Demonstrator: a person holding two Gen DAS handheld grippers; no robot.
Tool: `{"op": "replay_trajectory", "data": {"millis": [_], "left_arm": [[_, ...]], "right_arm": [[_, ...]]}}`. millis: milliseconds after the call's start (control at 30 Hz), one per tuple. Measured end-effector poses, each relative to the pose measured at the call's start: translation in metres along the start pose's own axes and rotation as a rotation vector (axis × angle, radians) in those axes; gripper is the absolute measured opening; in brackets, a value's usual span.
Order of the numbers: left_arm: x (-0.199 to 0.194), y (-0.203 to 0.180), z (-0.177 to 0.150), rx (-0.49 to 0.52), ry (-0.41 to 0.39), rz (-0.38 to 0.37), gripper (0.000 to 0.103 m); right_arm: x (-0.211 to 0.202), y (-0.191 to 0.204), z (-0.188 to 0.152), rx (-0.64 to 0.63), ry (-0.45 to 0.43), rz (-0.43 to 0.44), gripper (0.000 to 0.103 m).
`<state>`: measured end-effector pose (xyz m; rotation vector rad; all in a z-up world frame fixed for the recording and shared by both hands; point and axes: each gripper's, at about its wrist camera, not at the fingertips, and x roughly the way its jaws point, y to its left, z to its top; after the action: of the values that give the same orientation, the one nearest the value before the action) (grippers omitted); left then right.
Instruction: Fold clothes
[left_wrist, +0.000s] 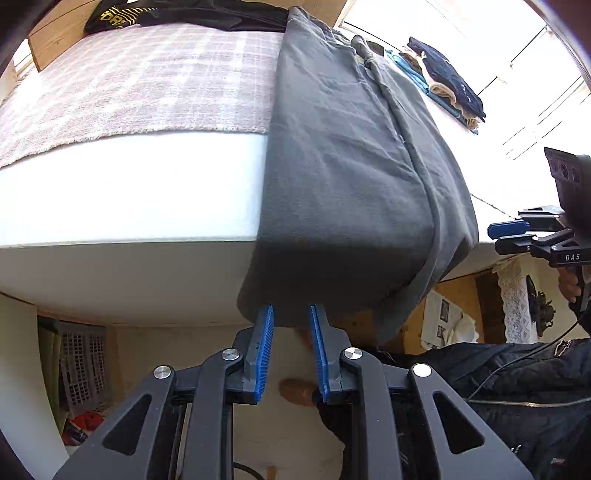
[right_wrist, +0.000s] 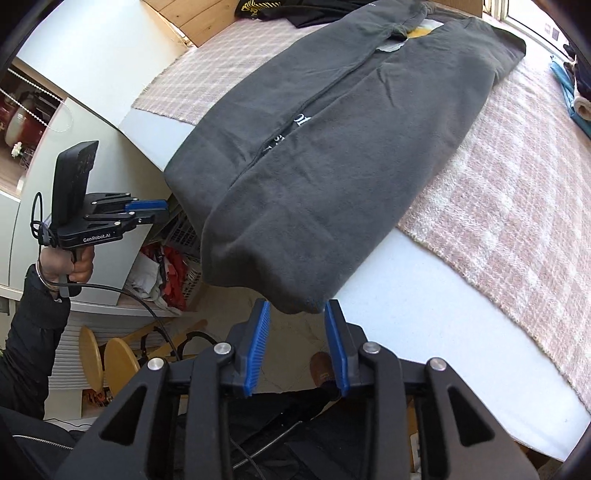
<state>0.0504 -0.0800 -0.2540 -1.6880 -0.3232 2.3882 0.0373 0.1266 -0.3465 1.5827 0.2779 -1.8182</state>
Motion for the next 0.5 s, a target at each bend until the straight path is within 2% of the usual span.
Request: {"op": "replay_trajectory", "data": {"millis": [33, 100, 267, 367, 433, 500], "left_arm": [[0.002, 0.007, 0.002, 0.004, 0.012, 0.028, 0.025], [0.008, 0.016, 0.004, -0.003, 0.027, 0.014, 0.025], [0.014, 0.003, 0.014, 0.012, 0.008, -0.01, 0.028], [0.012, 0.004, 0.014, -0.013, -0.012, -0.032, 0.028], [0.008, 0.007, 0.007, -0.036, -0.029, -0.047, 0.028], [0.007, 0.012, 0.0, -0.07, -0.041, -0.066, 0.03]], "right_arm": [[0.004, 0.001, -0.003, 0.0, 0.009, -0.009, 0.031], [0.01, 0.002, -0.009, 0.012, 0.028, 0.0, 0.031], [0.013, 0.013, -0.008, 0.005, 0.04, 0.018, 0.031], [-0.004, 0.018, 0.007, 0.003, -0.008, 0.073, 0.031], [-0.009, 0.019, 0.028, 0.032, -0.013, 0.126, 0.031], [-0.008, 0.02, 0.053, 0.048, -0.021, 0.136, 0.031]]}}
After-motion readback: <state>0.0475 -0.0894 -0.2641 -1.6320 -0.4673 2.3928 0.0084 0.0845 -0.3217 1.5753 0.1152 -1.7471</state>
